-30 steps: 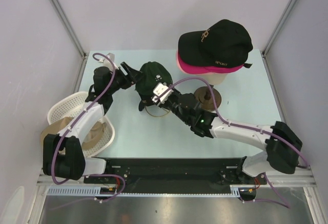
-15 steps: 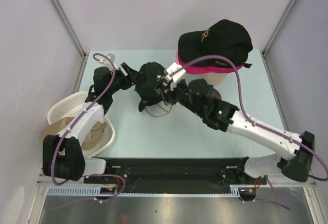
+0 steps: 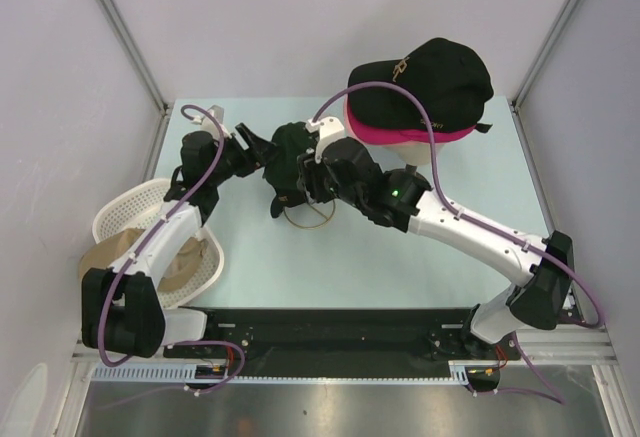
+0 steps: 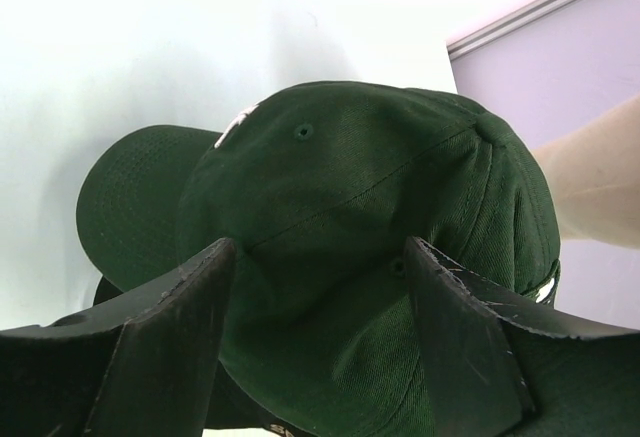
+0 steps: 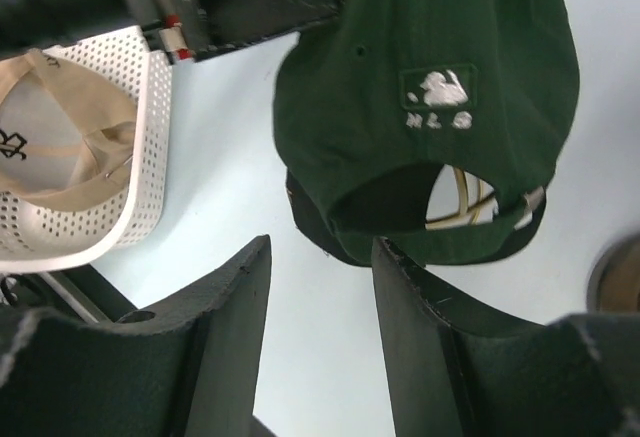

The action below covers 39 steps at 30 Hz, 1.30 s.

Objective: Stack the hats

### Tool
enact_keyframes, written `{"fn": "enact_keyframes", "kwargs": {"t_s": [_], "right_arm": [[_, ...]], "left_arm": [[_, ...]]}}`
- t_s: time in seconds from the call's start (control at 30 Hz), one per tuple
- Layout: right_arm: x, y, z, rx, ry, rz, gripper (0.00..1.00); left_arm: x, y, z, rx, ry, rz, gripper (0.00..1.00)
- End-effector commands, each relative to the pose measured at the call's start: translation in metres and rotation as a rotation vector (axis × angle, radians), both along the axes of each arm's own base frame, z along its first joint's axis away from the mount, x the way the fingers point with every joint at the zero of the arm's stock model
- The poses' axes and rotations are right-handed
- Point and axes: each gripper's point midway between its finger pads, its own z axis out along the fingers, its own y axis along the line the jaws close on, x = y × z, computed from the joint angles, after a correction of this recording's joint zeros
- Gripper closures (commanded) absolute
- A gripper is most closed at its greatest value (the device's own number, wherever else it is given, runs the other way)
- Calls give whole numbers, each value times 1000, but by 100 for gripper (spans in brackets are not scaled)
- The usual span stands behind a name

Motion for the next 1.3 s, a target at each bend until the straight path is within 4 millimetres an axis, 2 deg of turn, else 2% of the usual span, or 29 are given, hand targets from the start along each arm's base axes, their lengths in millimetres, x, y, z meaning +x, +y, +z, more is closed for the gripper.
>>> {"fn": "enact_keyframes", "kwargs": {"t_s": [0.0, 0.13, 0.43, 0.63, 0.77, 0.9, 1.0, 1.13, 1.27], "right_arm": [[11, -11, 10, 75, 60, -130, 51], [21, -16, -2, 68, 71, -201, 52], [28, -30, -39, 16, 90, -262, 55], [25, -38, -55, -16, 108, -277, 60], [23, -45, -70, -49, 120, -286, 61], [23, -47, -77, -58, 120, -286, 61], [19, -43, -69, -39, 117, -249, 58], [2, -43, -52, -14, 115, -210, 52], [-8, -43, -19, 69, 78, -195, 47]], "left_arm": [[-2, -4, 31, 8, -83, -19, 27], [-5, -3, 30, 14, -77, -20, 27], [-12, -3, 30, 17, -73, -27, 26], [-19, 1, 15, 20, -33, -9, 26], [-27, 7, -2, 34, 21, 19, 26], [-35, 8, -7, 26, 17, 18, 26], [-39, 6, 0, 15, -13, 7, 25], [-39, 3, 7, 8, -35, -12, 24], [-40, 2, 19, -3, -65, -17, 24]]}}
